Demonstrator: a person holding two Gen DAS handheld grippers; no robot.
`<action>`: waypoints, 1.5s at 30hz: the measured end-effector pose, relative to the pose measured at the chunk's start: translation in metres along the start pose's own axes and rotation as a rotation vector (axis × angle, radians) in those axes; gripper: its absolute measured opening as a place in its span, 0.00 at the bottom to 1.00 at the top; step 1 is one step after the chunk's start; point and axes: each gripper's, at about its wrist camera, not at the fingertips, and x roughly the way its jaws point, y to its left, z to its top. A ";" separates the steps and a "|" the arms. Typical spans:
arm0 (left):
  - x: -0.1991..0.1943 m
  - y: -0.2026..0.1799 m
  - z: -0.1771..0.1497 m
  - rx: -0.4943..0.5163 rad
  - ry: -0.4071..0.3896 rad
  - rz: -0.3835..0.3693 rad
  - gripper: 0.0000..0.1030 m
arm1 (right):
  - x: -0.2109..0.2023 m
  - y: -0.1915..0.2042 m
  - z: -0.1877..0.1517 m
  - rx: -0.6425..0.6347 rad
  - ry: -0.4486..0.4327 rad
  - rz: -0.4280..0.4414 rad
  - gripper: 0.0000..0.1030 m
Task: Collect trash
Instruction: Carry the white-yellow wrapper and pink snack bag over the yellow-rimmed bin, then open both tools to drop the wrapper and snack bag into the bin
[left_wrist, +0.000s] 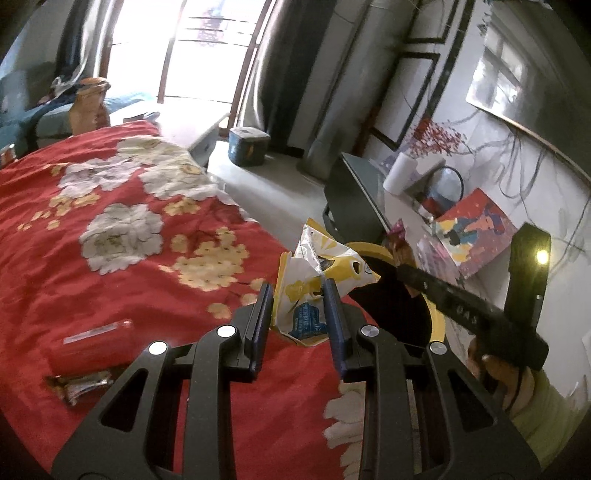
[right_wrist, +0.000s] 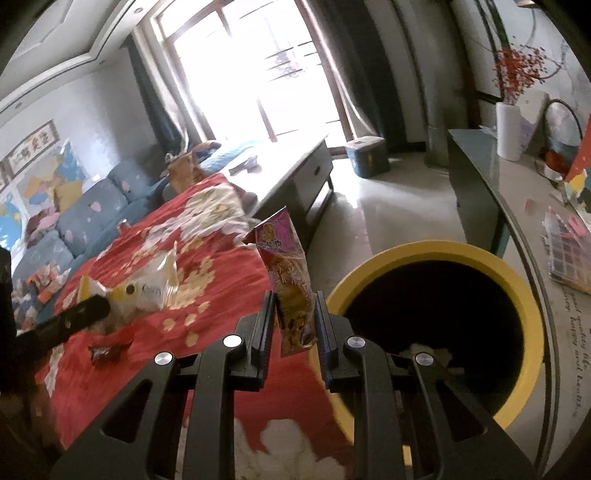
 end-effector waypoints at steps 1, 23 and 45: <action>0.003 -0.004 0.000 0.009 0.006 -0.005 0.21 | -0.001 -0.004 0.000 0.006 -0.003 -0.005 0.20; 0.069 -0.084 -0.009 0.163 0.113 -0.065 0.21 | -0.015 -0.106 0.004 0.184 -0.025 -0.115 0.20; 0.093 -0.104 -0.017 0.165 0.110 -0.065 0.89 | -0.019 -0.136 0.002 0.260 -0.048 -0.160 0.61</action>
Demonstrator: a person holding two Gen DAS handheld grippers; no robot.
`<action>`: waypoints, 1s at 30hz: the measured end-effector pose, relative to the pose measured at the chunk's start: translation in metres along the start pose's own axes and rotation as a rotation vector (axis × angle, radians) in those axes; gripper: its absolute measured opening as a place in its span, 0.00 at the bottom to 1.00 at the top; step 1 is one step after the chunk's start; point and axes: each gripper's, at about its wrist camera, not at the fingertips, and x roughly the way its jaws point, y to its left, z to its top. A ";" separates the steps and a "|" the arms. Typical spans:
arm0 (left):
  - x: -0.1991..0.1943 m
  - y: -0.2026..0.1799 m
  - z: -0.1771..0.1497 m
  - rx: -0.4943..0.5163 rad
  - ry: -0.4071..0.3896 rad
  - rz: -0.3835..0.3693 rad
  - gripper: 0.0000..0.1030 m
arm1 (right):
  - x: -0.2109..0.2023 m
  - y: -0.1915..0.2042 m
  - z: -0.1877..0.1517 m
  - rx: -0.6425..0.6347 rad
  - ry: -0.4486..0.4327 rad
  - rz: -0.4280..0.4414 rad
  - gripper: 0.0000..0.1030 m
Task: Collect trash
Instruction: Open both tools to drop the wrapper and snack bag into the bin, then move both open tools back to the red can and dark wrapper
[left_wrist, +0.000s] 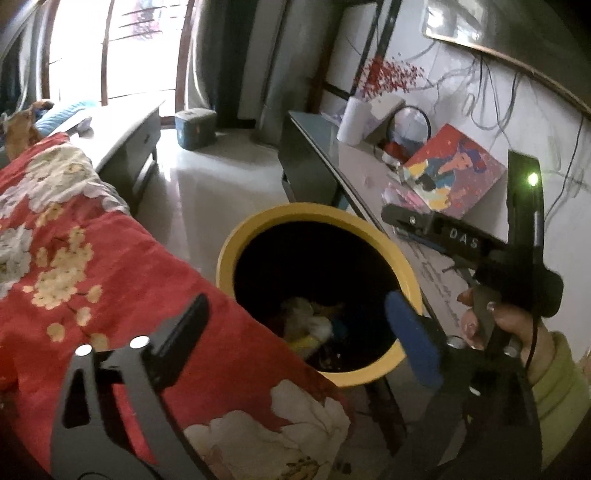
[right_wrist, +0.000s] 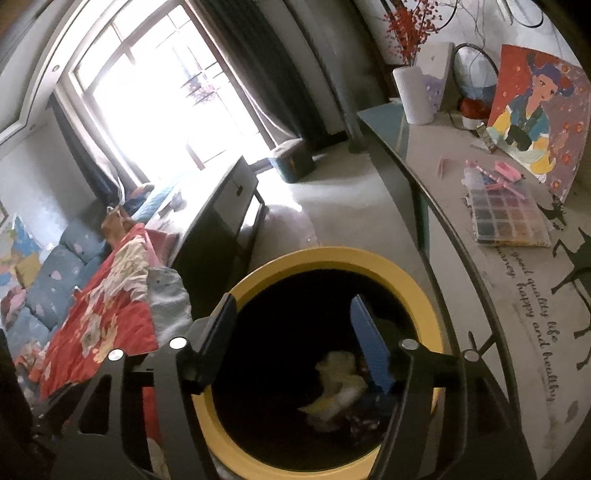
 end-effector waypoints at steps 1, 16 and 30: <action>-0.002 0.002 0.000 -0.010 -0.005 0.004 0.89 | -0.001 0.002 0.000 -0.004 -0.003 -0.001 0.61; -0.051 0.035 -0.006 -0.103 -0.096 0.098 0.89 | -0.018 0.051 -0.003 -0.106 -0.035 0.075 0.66; -0.099 0.072 -0.020 -0.194 -0.171 0.197 0.89 | -0.025 0.114 -0.022 -0.222 -0.012 0.183 0.69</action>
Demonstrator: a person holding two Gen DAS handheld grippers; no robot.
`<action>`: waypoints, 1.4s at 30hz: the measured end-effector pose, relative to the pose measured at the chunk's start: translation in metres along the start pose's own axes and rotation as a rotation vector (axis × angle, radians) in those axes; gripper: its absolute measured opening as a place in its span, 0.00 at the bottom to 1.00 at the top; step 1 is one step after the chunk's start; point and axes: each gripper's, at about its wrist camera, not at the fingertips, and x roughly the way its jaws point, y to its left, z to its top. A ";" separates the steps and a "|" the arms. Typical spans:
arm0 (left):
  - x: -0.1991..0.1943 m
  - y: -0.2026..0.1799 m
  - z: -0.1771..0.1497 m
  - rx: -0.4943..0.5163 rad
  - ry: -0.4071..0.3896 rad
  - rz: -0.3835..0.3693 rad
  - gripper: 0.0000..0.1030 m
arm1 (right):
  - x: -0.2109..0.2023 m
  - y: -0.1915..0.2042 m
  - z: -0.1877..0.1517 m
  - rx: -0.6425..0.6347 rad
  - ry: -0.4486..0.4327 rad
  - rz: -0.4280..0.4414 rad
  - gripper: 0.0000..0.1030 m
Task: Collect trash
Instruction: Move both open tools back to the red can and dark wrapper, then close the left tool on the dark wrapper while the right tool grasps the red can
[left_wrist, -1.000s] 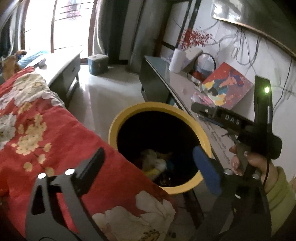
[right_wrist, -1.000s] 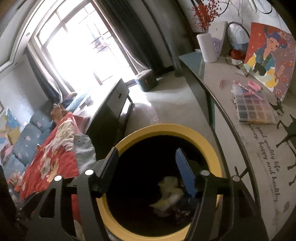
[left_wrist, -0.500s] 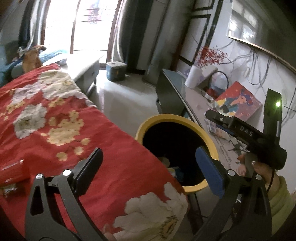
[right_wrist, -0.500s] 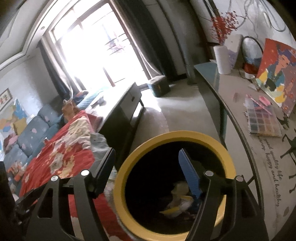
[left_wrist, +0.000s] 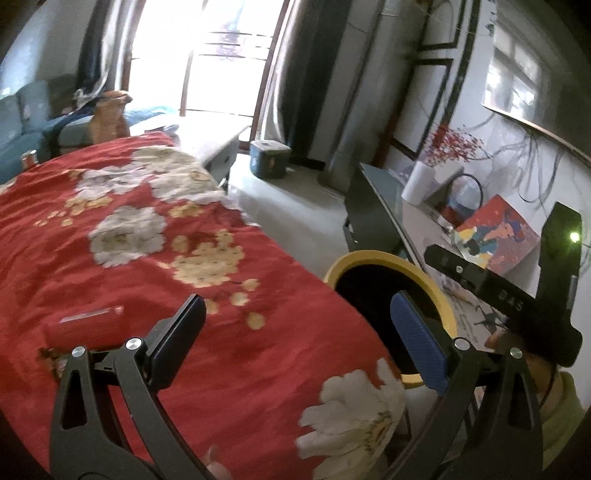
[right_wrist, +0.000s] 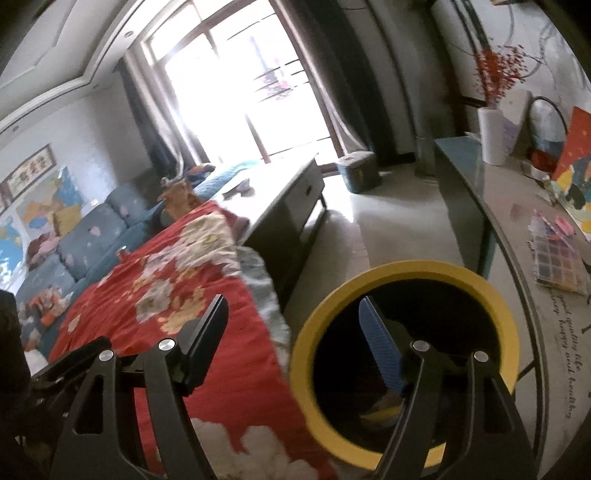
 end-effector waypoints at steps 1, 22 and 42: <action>-0.002 0.004 0.000 -0.005 -0.003 0.007 0.89 | 0.000 0.004 -0.001 -0.008 0.002 0.006 0.69; -0.058 0.093 -0.016 -0.153 -0.038 0.161 0.89 | 0.011 0.091 -0.024 -0.158 0.070 0.127 0.69; -0.070 0.178 -0.059 -0.326 0.054 0.196 0.79 | 0.048 0.158 -0.037 -0.312 0.181 0.235 0.69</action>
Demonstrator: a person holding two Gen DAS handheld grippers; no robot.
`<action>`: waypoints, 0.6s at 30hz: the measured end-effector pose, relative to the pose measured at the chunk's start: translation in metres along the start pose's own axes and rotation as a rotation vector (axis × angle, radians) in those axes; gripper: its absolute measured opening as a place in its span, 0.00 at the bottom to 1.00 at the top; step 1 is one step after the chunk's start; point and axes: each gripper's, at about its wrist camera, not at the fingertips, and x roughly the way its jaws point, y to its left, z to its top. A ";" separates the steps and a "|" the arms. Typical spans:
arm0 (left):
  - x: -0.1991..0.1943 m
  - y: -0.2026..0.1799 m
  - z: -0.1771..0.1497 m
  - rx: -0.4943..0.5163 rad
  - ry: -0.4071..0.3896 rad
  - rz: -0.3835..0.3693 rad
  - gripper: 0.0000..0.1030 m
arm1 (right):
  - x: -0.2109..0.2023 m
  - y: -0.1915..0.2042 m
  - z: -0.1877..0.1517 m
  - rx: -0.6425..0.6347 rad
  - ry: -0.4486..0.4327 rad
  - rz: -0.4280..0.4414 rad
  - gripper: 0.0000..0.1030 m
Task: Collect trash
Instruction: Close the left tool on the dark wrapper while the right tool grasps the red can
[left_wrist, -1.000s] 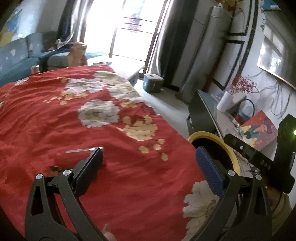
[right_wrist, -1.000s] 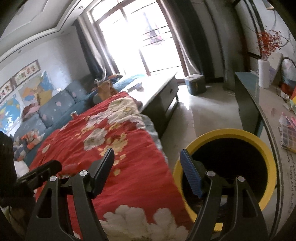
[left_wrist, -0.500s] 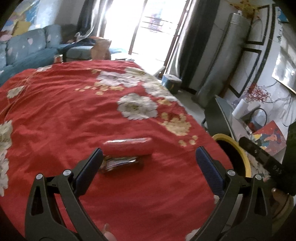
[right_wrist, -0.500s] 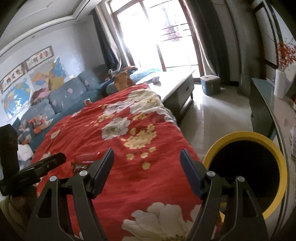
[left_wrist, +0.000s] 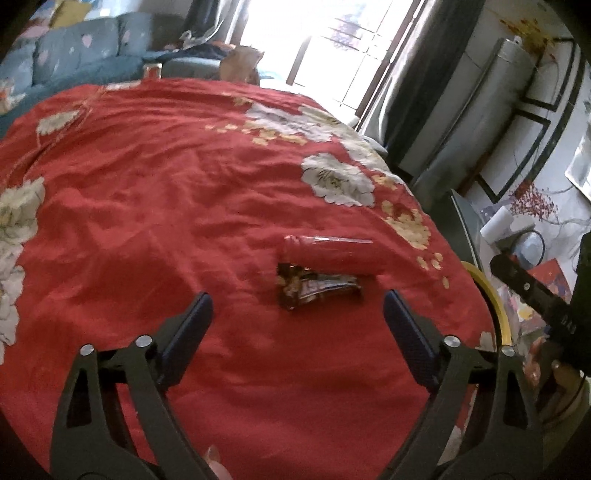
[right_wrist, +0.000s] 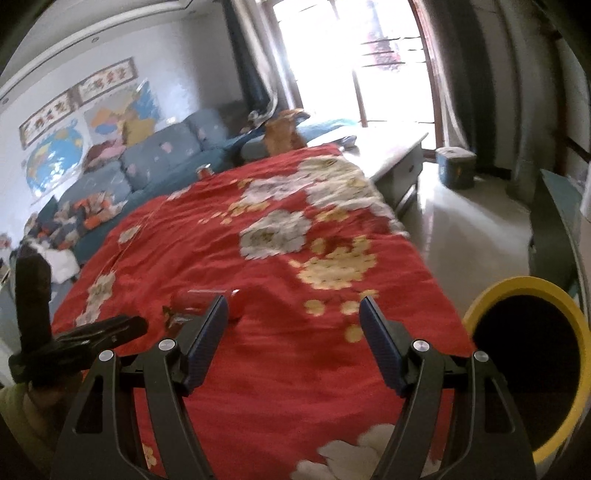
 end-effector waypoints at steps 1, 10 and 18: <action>0.003 0.003 0.001 -0.003 0.003 -0.008 0.77 | 0.006 0.004 0.000 -0.011 0.014 0.010 0.69; 0.030 0.014 0.007 -0.030 0.066 -0.113 0.55 | 0.049 0.023 0.006 -0.115 0.090 0.048 0.69; 0.042 0.009 0.007 -0.001 0.108 -0.145 0.26 | 0.077 0.036 0.013 -0.220 0.140 0.120 0.69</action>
